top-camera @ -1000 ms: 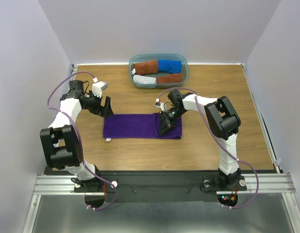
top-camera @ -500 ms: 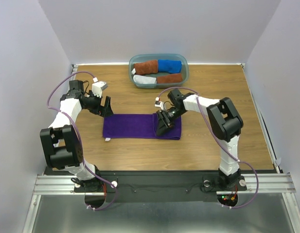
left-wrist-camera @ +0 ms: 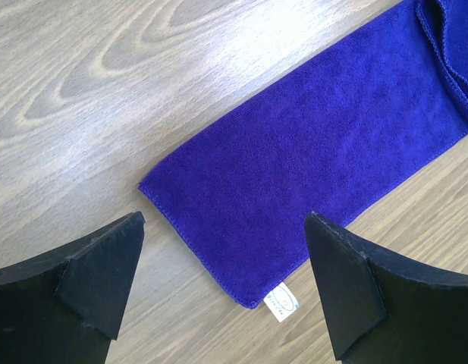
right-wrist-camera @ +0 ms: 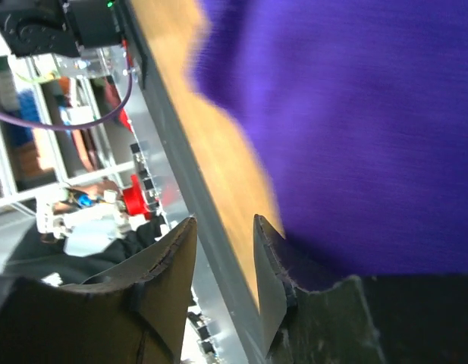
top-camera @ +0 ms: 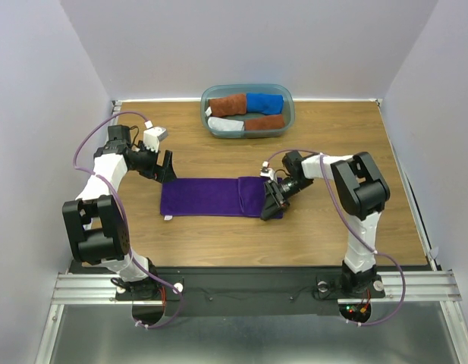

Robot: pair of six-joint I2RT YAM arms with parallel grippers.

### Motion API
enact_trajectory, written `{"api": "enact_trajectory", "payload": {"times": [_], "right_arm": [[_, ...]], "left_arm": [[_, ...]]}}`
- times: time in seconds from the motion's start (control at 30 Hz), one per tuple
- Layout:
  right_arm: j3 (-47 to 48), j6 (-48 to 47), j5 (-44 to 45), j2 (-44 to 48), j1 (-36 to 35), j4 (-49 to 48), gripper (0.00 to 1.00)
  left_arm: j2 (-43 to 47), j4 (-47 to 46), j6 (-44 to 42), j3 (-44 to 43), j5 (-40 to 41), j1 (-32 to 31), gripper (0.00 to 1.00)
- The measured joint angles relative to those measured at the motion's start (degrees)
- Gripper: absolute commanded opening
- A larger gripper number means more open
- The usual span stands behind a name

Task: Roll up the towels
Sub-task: Fold the towel

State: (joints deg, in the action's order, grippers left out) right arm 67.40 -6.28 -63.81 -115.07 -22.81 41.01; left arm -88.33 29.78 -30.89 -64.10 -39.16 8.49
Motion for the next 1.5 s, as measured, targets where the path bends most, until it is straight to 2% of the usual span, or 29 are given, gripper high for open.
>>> {"api": "enact_trajectory", "payload": {"times": [0.17,0.4,0.7,1.1,1.2,1.33,1.5], "right_arm": [[-1.1,-2.7,-2.8,-4.9,2.9,0.2,0.39],[0.2,-3.8,-3.6,-4.3,2.9,1.6,0.39],[10.9,-2.7,-1.9,1.1,4.6,2.4,0.35],[13.9,-3.5,2.6,-9.8,7.0,2.3,0.32],[12.3,-3.6,1.9,-9.6,7.1,2.1,0.32],[7.5,-4.0,1.8,-7.9,7.0,1.7,0.34],[-0.7,-6.1,0.9,-3.0,6.4,2.9,0.44]], "left_arm": [[-0.1,-0.1,0.0,0.0,0.0,0.0,0.99],[-1.2,-0.5,0.0,0.0,0.0,0.0,0.99],[-1.3,-1.9,-1.6,2.2,3.2,-0.9,0.99],[-1.3,-4.5,-4.8,5.8,11.3,-6.9,0.98],[-1.3,-4.9,-5.2,7.2,14.3,-11.2,0.89],[-1.8,-5.5,-5.3,7.5,17.9,-18.2,0.66],[-6.0,-7.0,-4.5,7.3,20.9,-23.9,0.54]]}}
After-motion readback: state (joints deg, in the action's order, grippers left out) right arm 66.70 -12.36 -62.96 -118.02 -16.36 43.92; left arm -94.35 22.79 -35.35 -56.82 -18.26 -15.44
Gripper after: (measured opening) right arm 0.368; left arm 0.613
